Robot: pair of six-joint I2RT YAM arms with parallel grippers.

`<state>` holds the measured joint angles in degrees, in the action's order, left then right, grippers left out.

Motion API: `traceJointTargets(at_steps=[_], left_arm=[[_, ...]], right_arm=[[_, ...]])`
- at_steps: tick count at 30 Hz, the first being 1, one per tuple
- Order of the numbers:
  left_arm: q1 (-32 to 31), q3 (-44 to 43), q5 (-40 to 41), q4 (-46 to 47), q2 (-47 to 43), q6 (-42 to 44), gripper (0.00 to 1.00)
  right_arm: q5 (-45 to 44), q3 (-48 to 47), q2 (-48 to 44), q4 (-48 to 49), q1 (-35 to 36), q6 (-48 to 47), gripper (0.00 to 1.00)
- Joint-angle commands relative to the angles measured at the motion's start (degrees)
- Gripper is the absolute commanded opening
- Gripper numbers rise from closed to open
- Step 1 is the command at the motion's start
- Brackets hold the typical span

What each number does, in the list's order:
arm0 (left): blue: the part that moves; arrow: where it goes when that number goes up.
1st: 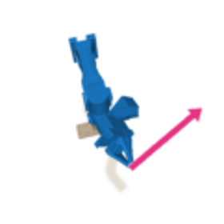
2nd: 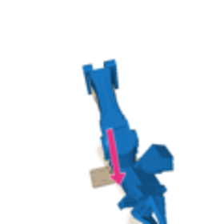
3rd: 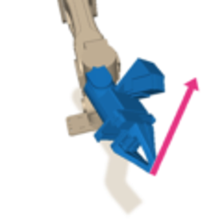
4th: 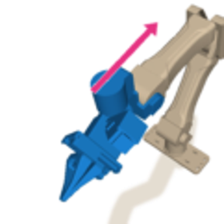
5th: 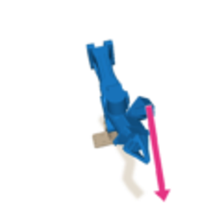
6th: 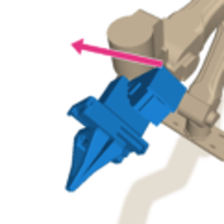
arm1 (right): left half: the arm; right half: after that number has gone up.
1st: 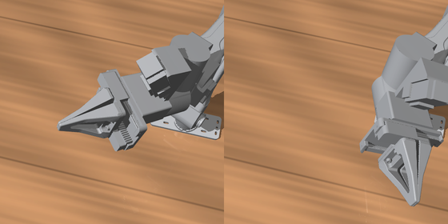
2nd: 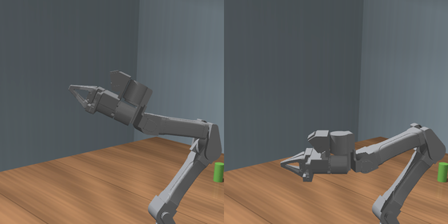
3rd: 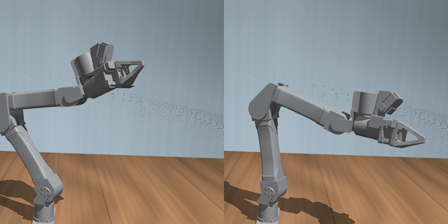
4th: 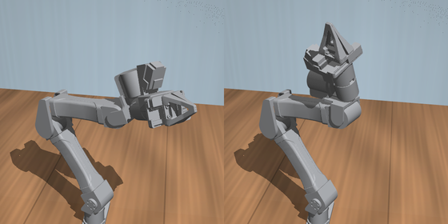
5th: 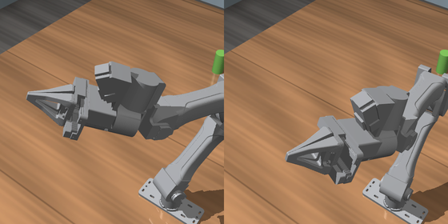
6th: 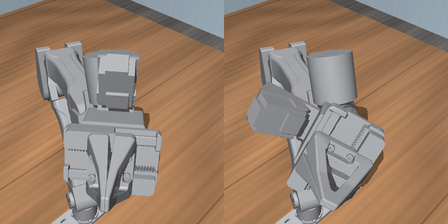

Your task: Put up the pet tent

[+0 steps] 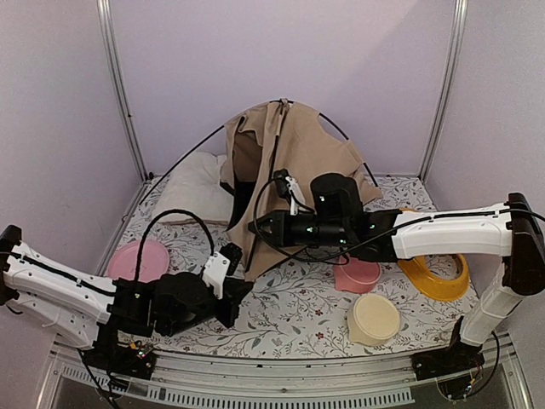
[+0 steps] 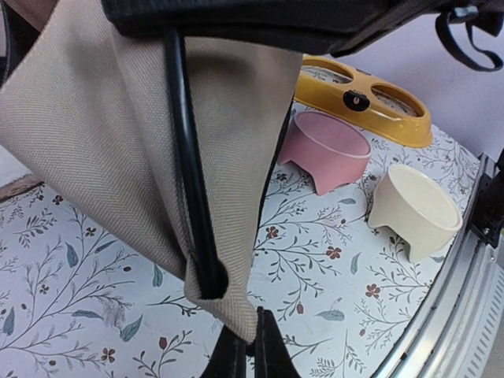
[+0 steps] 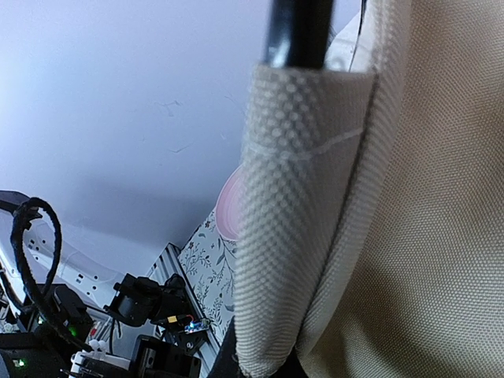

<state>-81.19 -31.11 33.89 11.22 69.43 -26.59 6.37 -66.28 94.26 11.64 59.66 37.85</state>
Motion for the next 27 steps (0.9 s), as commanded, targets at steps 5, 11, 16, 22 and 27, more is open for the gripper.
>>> traceJointTargets(at_steps=[5,11,16,22,27], left_arm=[[-1.0,1.8,-3.0,-3.0,-3.2,-3.2,0.0],[-1.0,2.1,-3.7,-4.0,-2.5,-3.7,0.0],[-1.0,2.1,-4.1,-3.5,-1.4,-2.7,0.0],[-1.0,0.3,-3.7,-4.4,1.8,-1.2,0.0],[-1.0,-1.2,-3.3,-3.8,2.8,0.1,0.0]], right_arm=[[-12.1,-0.6,-0.1,-3.4,-2.7,-3.3,0.0],[-12.1,-0.4,-1.2,-4.7,-4.5,-3.3,0.0],[-10.5,-2.1,-0.8,-5.8,-4.5,-4.7,0.0],[-10.7,-2.6,0.6,-6.8,-1.8,-5.7,0.0],[-11.1,-2.5,1.0,-6.5,-1.1,-4.7,0.0]])
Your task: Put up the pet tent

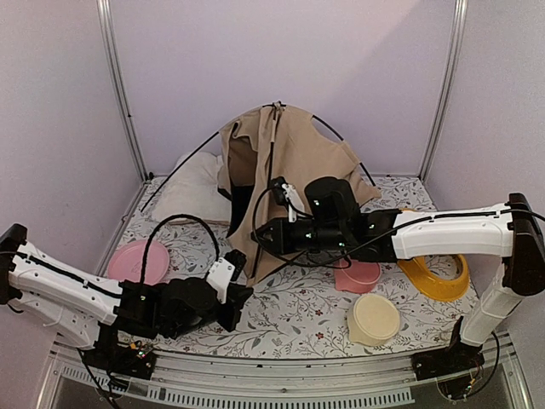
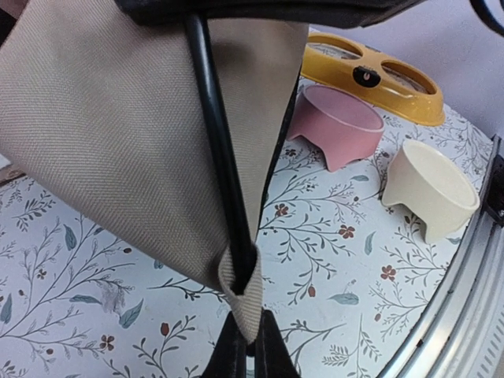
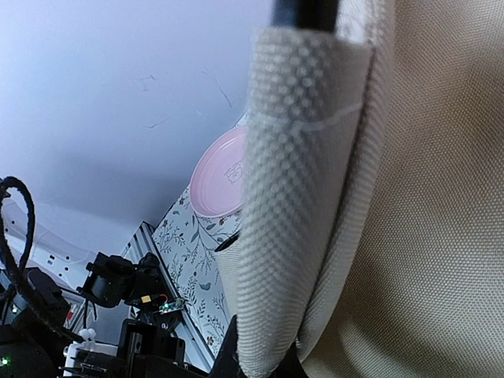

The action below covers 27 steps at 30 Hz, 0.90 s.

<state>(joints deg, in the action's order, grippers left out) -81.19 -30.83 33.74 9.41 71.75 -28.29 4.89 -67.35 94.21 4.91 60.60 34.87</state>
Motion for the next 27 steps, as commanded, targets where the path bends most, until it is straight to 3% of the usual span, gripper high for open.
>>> traceJointTargets(at_steps=[1,8,17,27], left_arm=[[-1.0,-1.6,-3.3,-1.5,0.2,2.4,0.0],[-1.0,-0.4,-5.2,2.9,-2.1,4.6,0.0],[-1.1,0.0,-2.5,0.9,-2.4,1.2,0.2],[-0.5,0.6,3.3,0.3,-3.0,0.8,0.23]], right_arm=[[-10.1,-1.1,0.9,0.5,-2.1,-1.5,0.0],[-10.7,-1.4,1.1,1.0,-2.1,-1.3,0.0],[-9.6,-1.6,1.2,1.0,-2.1,-1.1,0.0],[-8.7,-1.6,0.9,0.6,-2.1,-1.0,0.0]])
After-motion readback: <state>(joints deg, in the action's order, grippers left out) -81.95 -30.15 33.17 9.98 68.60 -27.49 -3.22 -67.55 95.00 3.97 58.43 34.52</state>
